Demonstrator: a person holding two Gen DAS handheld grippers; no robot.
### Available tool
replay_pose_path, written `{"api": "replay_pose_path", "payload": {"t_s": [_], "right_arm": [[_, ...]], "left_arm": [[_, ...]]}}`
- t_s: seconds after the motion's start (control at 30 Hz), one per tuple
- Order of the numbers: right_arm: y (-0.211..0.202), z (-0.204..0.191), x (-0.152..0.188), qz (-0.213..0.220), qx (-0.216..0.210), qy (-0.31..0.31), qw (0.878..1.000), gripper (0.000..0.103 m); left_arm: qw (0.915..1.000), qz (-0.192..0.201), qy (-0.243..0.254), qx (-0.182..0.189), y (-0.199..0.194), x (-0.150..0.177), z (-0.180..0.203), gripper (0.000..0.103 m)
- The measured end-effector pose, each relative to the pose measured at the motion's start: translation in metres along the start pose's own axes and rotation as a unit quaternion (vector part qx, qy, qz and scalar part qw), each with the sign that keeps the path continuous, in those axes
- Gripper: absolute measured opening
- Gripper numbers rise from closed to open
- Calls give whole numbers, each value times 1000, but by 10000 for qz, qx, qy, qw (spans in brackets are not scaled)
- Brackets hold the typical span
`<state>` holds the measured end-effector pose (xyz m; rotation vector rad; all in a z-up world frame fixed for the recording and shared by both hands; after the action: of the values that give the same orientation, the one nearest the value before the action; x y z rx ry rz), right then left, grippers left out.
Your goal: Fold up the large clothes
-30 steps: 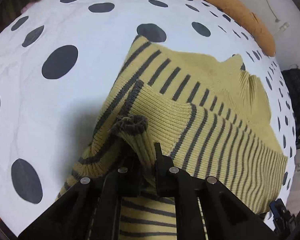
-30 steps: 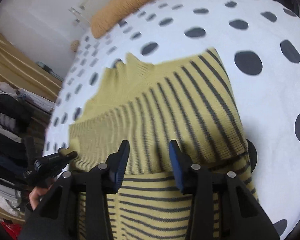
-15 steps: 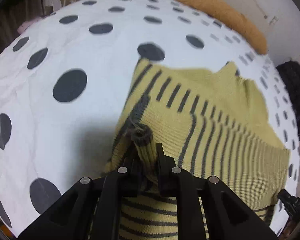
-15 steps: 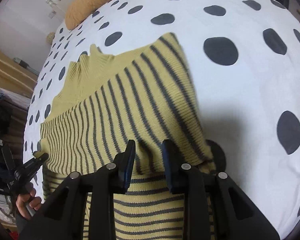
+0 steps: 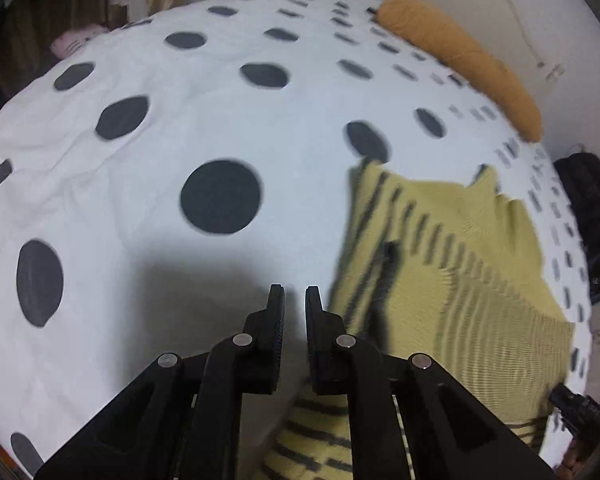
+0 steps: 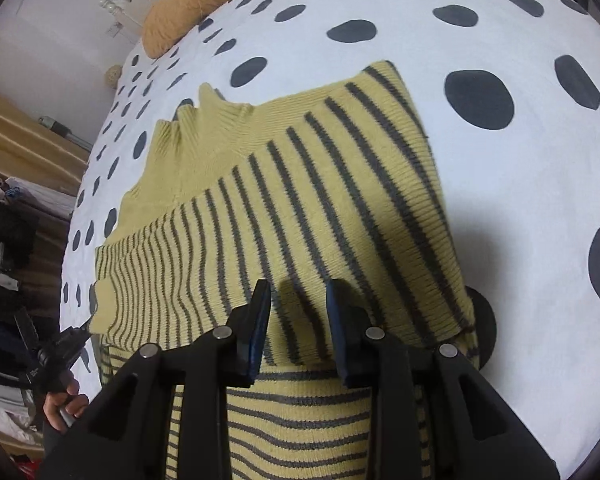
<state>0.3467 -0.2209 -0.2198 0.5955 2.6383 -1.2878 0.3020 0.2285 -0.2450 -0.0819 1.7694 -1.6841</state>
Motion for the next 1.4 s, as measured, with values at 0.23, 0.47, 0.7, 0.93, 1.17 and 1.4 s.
{"api": "replay_pose_path", "payload": {"t_s": [0.23, 0.47, 0.7, 0.93, 1.17, 1.4], "right_arm": [[11, -7, 0, -42, -29, 18, 10000, 30], [24, -12, -21, -92, -246, -114, 9996, 29], [25, 39, -40, -264, 23, 329, 9991, 0], [-8, 17, -51, 227, -60, -40, 9997, 3], [15, 40, -14, -365, 100, 301, 9988, 0], [-55, 54, 15, 49, 155, 407, 9990, 37]], "left_arm": [[9918, 364, 1072, 592, -31, -18, 84, 58], [9830, -198, 1800, -312, 46, 9, 142, 51], [9859, -1, 1633, -364, 34, 3, 123, 40], [9898, -98, 1397, 258, -5, 25, 96, 42], [9910, -184, 1329, 33, 11, 50, 75, 31], [9913, 226, 1291, -154, -63, 75, 21, 83]]}}
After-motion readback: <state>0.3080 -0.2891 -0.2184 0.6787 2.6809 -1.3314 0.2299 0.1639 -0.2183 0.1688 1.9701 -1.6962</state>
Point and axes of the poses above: each gripper's, at about its wrist camera, not at the fingertips, and y roughly the way its jaws point, z to its right, x to its underside, the point moved 3 cm from there along y, roughly the way its jaws point, and after that the axes turned 13 degrees about -x, right-handed, at the moved point
